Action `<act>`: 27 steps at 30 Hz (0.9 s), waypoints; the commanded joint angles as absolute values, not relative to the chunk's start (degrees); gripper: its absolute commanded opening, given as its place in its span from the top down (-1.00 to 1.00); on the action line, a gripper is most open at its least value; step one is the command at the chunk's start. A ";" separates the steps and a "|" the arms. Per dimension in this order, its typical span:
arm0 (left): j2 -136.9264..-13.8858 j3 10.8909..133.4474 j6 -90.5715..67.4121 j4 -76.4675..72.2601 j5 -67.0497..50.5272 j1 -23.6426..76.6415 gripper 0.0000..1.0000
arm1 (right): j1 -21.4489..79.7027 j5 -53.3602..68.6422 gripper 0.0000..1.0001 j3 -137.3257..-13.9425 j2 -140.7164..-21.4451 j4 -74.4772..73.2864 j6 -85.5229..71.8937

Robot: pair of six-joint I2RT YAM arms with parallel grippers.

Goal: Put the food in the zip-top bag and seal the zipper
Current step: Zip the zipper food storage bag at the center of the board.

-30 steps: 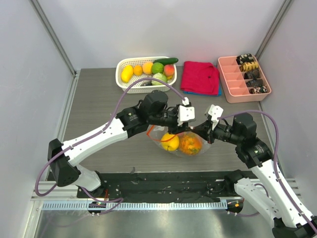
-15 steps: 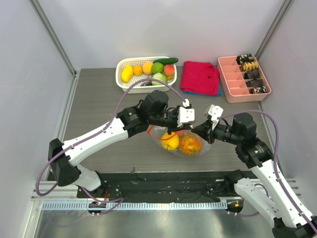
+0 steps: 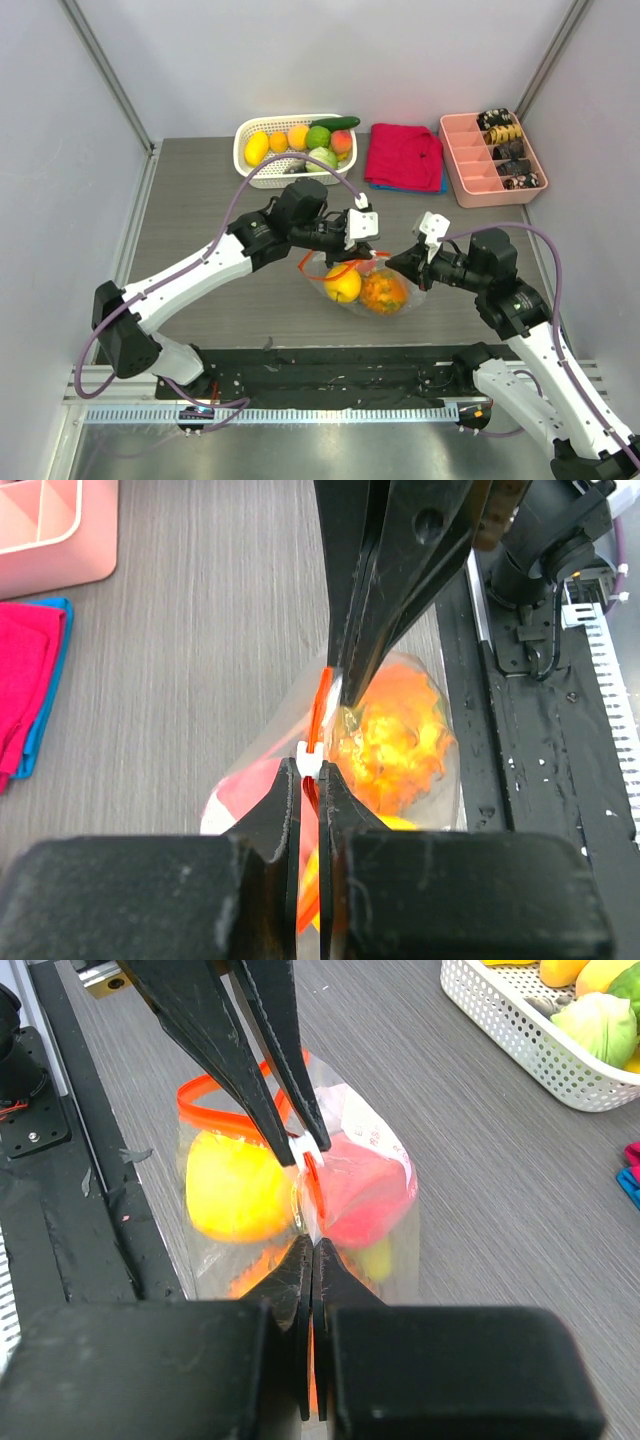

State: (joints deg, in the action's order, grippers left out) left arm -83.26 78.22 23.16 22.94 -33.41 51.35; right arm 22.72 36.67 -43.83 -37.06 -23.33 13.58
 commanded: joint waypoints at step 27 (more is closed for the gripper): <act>-82.44 83.66 18.46 32.51 -37.71 44.81 0.99 | 22.76 39.20 -0.78 -51.93 -39.45 -27.68 16.95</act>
State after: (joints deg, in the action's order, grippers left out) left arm -81.30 77.76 20.45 31.83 -38.63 43.70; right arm 22.94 37.50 -46.26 -36.91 -26.74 14.96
